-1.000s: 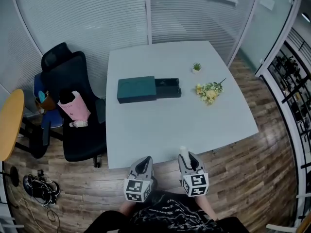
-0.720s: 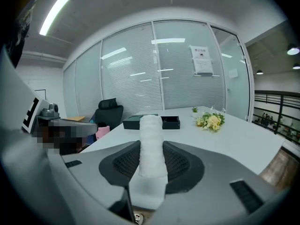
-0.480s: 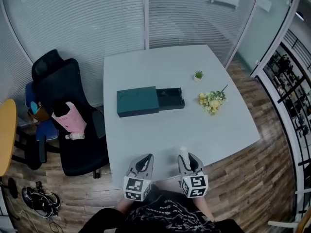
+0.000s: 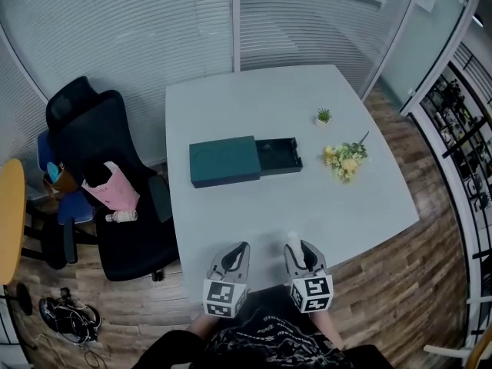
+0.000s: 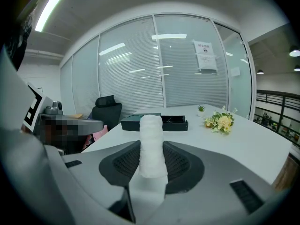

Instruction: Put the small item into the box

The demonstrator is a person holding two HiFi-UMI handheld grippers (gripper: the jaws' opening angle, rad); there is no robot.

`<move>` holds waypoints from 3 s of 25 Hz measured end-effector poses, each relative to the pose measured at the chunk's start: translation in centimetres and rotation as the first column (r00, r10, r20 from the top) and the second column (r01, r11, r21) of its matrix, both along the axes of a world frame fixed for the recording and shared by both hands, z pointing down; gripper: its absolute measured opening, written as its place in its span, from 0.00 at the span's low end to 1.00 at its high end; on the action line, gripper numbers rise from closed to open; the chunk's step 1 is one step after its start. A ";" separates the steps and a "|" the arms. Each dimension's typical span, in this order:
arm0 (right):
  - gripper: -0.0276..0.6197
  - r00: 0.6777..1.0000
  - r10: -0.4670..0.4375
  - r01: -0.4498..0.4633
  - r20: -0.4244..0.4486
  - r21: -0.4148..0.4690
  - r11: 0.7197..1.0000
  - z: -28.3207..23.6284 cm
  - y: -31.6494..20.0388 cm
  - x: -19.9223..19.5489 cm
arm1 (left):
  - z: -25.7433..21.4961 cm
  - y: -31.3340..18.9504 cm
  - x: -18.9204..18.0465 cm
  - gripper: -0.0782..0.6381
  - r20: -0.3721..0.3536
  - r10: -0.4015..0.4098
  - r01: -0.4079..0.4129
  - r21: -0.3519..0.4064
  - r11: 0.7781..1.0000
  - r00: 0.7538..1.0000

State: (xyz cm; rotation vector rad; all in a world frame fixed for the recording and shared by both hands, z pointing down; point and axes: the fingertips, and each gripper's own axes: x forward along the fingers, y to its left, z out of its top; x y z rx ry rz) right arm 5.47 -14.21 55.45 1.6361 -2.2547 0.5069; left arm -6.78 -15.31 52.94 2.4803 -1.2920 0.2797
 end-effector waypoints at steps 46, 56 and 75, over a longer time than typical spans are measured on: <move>0.28 0.741 -0.596 0.531 -0.309 -0.272 0.802 0.6 -33.4 0.2 | 2.5 -1.0 -5.8 0.14 0.167 -0.521 0.543 -0.131 0.829 0.837; 0.28 0.599 -0.707 0.546 -0.376 -0.454 0.704 8.2 -35.8 -1.3 | 3.8 0.8 -7.1 0.14 0.194 -0.614 0.644 -0.196 0.740 0.765; 0.28 0.611 -0.734 0.493 -0.297 -0.581 0.647 12.8 -34.7 -1.0 | 4.6 1.1 -6.7 0.14 0.143 -0.641 0.654 -0.261 0.710 0.754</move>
